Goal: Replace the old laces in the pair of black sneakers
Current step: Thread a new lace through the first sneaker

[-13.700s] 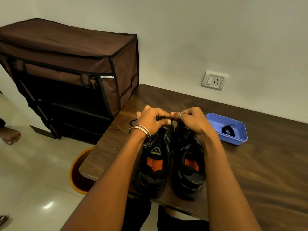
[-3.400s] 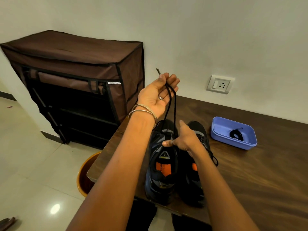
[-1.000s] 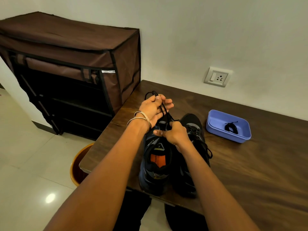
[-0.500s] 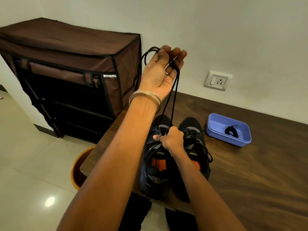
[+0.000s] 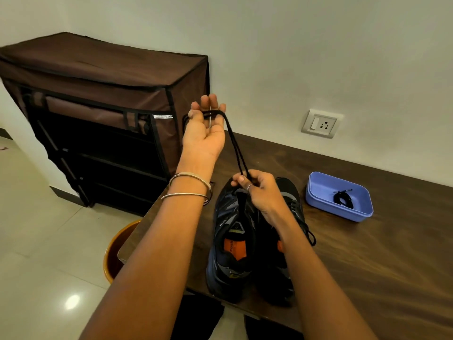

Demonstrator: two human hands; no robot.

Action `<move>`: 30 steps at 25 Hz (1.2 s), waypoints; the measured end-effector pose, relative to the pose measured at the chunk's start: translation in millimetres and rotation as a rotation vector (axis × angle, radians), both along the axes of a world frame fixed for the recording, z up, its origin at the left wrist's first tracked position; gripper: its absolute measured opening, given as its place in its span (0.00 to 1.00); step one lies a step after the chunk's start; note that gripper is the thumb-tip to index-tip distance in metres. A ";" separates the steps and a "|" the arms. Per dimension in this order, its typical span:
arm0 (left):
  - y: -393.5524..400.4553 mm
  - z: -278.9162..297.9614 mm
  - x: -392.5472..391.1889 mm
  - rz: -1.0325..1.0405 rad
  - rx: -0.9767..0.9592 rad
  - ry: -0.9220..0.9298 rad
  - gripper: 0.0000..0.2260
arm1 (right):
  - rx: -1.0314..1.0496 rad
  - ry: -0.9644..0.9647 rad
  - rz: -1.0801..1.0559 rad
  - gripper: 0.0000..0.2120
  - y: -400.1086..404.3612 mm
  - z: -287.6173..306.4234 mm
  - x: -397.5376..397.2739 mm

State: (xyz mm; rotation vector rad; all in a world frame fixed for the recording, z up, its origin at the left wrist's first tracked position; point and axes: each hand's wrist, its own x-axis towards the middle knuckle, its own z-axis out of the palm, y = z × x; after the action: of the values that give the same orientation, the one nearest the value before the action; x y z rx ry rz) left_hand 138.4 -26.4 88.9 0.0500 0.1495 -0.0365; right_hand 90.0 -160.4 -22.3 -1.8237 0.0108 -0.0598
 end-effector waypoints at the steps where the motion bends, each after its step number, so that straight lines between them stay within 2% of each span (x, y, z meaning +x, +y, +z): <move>1: 6.4 -3.3 3.5 0.031 0.001 0.023 0.10 | 0.040 0.014 0.011 0.10 -8.4 -0.8 -0.4; 3: 15.5 -19.3 11.6 0.055 0.079 0.099 0.10 | 0.130 0.045 0.009 0.11 -15.9 -2.2 -4.4; 4: 16.2 -30.6 14.4 0.012 0.218 0.171 0.09 | 0.176 0.063 -0.023 0.12 -15.6 -2.3 -4.0; 6: 13.5 -56.3 13.9 -0.219 0.653 0.352 0.10 | 0.213 0.097 -0.118 0.12 -9.2 -2.5 0.3; 8: 7.9 -76.5 2.3 -0.532 1.029 0.459 0.16 | 0.193 0.109 -0.180 0.13 -3.3 -1.6 5.0; 10: 0.6 -93.7 -9.7 -0.686 1.389 0.378 0.20 | 0.175 0.089 -0.224 0.13 -1.4 -5.4 8.8; 13: -12.8 -115.2 -17.2 -0.617 1.828 0.152 0.23 | 0.160 0.051 -0.259 0.13 -1.7 -11.0 11.4; 15: -19.3 -121.3 -20.1 -0.549 2.068 0.135 0.24 | 0.129 0.018 -0.264 0.13 -1.5 -10.9 12.2; 16: -21.1 -121.3 -20.9 -0.532 2.128 0.152 0.24 | 0.120 0.002 -0.259 0.14 -1.6 -10.7 13.2; 19: -19.8 -124.6 -19.9 -0.479 2.163 0.104 0.18 | 0.144 0.000 -0.270 0.13 -4.1 -5.7 13.1; 21: -15.5 -128.1 -18.2 -0.366 2.144 0.029 0.06 | 0.256 0.034 -0.345 0.09 -9.2 3.5 10.9; 23: -12.1 -130.3 -14.8 -0.289 2.066 0.033 0.07 | 0.427 0.072 -0.452 0.07 -15.7 16.1 7.5; 25: -13.1 -131.1 -10.0 -0.249 1.862 0.201 0.09 | 0.574 0.068 -0.528 0.06 -22.3 26.4 4.8; 27: -13.9 -124.7 -5.5 -0.228 1.492 0.411 0.06 | 0.620 0.026 -0.546 0.06 -26.6 32.2 3.9; 29: -13.0 -117.2 -3.1 -0.189 1.245 0.451 0.07 | 0.546 -0.026 -0.502 0.06 -25.8 37.1 3.1; 30: -11.9 -116.4 -0.5 -0.177 1.253 0.415 0.10 | 0.487 -0.049 -0.453 0.06 -24.0 39.5 1.9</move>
State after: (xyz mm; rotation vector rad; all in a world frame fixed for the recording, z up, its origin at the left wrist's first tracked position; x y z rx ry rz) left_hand 137.9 -38.3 -27.5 1.3131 0.5658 -0.1261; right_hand 92.0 -184.4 17.3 -1.3035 0.3736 -0.3886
